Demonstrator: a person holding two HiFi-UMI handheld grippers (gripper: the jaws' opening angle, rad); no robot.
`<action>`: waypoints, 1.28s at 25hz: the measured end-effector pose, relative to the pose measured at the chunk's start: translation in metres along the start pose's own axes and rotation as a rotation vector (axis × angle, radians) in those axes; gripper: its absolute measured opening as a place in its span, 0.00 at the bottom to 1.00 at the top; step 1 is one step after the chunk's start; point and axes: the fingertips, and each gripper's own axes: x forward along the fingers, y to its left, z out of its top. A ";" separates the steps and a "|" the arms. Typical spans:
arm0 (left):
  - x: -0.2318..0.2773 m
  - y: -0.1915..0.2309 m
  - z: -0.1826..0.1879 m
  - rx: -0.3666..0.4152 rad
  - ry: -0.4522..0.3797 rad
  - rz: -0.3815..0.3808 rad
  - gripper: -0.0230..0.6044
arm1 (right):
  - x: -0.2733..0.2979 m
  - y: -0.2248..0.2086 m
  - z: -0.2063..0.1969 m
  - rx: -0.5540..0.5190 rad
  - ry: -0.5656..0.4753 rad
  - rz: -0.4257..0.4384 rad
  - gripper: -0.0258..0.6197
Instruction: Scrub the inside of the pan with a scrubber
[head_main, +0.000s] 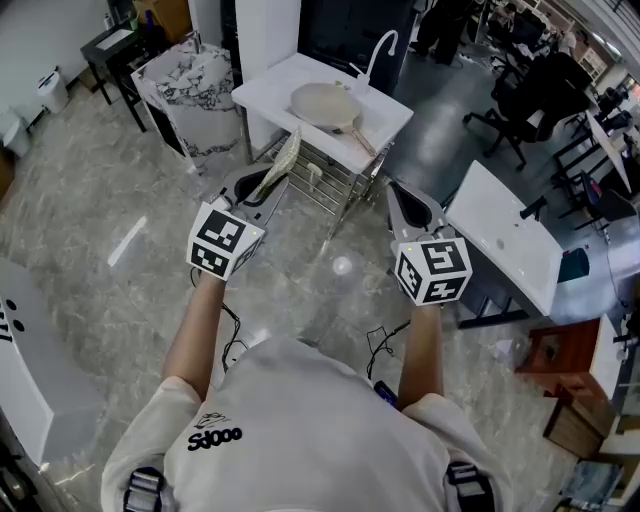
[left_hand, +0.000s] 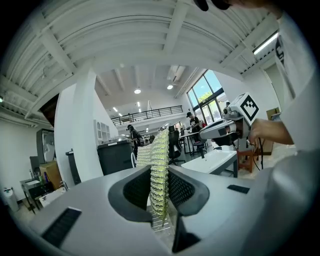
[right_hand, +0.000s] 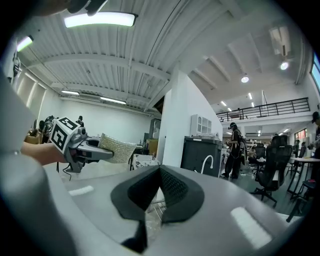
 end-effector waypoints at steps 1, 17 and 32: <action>0.000 -0.001 0.000 -0.001 0.003 0.002 0.15 | -0.001 0.000 -0.001 0.003 0.001 0.003 0.06; -0.002 -0.038 -0.003 -0.009 0.057 0.046 0.15 | -0.021 -0.012 -0.019 0.071 0.000 0.083 0.05; 0.025 -0.046 -0.006 -0.021 0.061 0.040 0.15 | -0.012 -0.034 -0.028 0.090 0.013 0.092 0.06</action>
